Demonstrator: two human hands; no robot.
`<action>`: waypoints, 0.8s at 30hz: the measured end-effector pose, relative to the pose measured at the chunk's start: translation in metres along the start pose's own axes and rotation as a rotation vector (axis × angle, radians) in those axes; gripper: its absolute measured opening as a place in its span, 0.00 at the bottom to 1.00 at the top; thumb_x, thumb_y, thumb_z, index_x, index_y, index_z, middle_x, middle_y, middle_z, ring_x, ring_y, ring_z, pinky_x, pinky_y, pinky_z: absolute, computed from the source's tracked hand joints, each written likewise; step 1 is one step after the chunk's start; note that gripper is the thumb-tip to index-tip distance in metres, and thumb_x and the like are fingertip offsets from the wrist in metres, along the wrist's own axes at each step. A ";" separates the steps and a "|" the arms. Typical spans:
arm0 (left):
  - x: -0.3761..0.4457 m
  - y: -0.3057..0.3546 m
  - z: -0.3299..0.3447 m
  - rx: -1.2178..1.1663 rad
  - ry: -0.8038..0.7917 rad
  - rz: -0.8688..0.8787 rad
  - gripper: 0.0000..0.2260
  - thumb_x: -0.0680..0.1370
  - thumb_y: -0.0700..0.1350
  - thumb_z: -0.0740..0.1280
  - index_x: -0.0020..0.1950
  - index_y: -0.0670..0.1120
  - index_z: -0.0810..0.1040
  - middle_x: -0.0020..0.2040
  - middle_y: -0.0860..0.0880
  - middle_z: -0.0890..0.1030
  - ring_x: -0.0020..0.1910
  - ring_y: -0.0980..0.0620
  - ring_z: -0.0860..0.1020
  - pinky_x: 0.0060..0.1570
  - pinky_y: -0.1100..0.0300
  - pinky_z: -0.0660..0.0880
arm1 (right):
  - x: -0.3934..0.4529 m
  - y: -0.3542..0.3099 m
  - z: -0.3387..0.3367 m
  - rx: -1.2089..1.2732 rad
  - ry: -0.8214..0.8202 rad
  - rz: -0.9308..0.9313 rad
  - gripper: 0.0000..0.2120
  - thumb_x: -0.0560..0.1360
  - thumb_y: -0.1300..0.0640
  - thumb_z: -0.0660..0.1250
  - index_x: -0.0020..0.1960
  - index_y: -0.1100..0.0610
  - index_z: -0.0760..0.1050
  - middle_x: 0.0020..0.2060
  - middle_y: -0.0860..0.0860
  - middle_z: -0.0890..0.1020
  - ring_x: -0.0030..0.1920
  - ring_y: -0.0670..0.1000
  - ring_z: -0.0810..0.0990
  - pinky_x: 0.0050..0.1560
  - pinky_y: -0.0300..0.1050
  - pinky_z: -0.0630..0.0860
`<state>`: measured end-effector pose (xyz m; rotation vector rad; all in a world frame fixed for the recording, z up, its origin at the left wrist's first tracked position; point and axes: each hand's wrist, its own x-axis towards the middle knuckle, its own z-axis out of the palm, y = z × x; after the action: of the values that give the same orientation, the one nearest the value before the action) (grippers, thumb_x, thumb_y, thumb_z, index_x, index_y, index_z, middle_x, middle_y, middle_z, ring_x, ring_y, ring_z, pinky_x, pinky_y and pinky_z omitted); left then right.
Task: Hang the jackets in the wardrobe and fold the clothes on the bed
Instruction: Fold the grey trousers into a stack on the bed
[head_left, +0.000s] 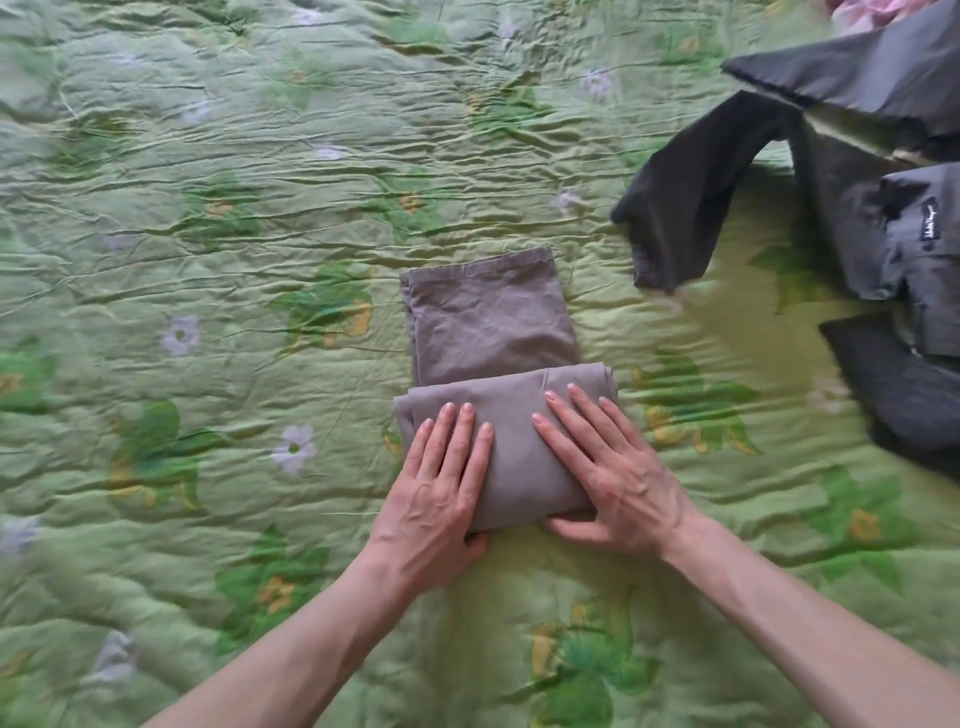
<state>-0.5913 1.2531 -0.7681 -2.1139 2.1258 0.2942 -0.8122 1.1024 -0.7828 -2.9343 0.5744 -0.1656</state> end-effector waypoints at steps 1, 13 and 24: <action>0.004 0.006 -0.006 0.038 -0.040 -0.029 0.43 0.68 0.54 0.64 0.80 0.35 0.65 0.79 0.29 0.62 0.79 0.30 0.62 0.76 0.36 0.64 | -0.002 0.003 -0.003 -0.005 -0.039 -0.019 0.48 0.72 0.32 0.67 0.83 0.56 0.59 0.83 0.57 0.58 0.83 0.60 0.54 0.81 0.60 0.56; 0.013 -0.005 -0.137 -0.274 -0.363 -0.177 0.17 0.68 0.49 0.66 0.56 0.51 0.72 0.50 0.47 0.82 0.50 0.41 0.80 0.42 0.54 0.70 | 0.026 0.004 -0.120 0.392 -0.336 0.139 0.28 0.66 0.36 0.68 0.65 0.41 0.70 0.52 0.43 0.86 0.46 0.48 0.83 0.48 0.47 0.79; -0.021 -0.055 -0.077 -1.274 0.056 -0.653 0.12 0.73 0.49 0.80 0.50 0.46 0.82 0.40 0.53 0.85 0.38 0.61 0.80 0.39 0.69 0.75 | 0.016 -0.015 -0.086 0.722 0.151 0.796 0.29 0.70 0.39 0.78 0.66 0.45 0.72 0.56 0.44 0.82 0.56 0.45 0.81 0.57 0.44 0.77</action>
<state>-0.5325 1.2561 -0.6907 -3.2053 1.0953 1.8409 -0.8035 1.0997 -0.6941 -1.8553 1.3123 -0.3919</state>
